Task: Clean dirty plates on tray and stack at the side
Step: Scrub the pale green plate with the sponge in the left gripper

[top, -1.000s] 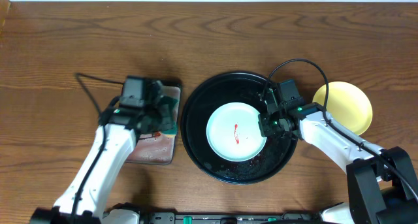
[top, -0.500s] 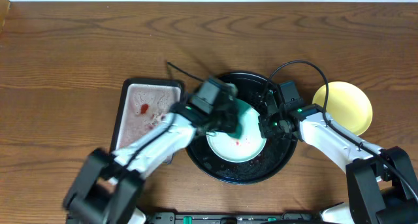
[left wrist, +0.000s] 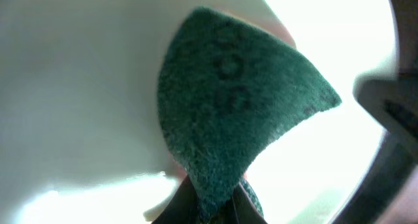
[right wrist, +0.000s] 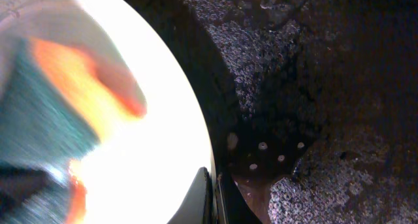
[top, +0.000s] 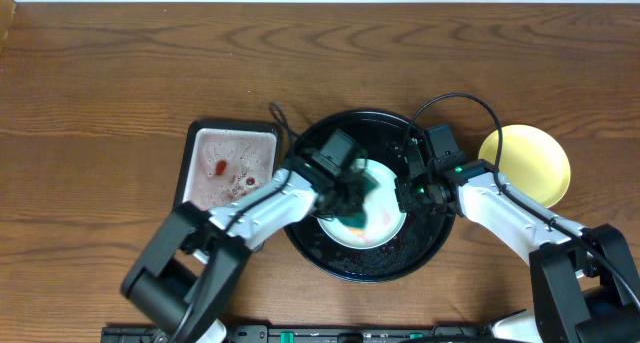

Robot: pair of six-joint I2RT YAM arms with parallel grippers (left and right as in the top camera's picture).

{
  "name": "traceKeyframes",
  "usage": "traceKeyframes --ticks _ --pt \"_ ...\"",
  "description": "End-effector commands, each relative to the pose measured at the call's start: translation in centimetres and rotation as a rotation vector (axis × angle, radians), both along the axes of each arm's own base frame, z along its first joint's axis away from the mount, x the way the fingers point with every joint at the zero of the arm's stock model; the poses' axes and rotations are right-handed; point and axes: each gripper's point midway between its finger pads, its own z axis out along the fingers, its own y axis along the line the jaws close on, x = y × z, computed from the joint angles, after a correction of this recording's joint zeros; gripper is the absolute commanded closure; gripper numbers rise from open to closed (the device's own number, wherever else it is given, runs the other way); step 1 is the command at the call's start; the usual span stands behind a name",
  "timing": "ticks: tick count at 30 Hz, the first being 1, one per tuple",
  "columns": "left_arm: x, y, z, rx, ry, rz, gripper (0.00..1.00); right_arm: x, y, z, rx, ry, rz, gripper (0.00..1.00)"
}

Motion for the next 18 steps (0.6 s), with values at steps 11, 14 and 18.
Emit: traceKeyframes --ticks 11,14,18 --pt "0.6 -1.2 3.9 -0.054 -0.133 -0.025 0.93 -0.3 0.0 -0.4 -0.001 0.013 -0.005 0.99" --pt "-0.1 -2.9 2.7 -0.060 -0.125 -0.054 0.93 -0.3 0.0 -0.4 -0.001 0.013 -0.005 0.99" --pt "-0.5 -2.8 -0.2 -0.006 -0.079 -0.041 0.93 -0.3 0.0 -0.4 -0.001 0.013 -0.005 0.99"
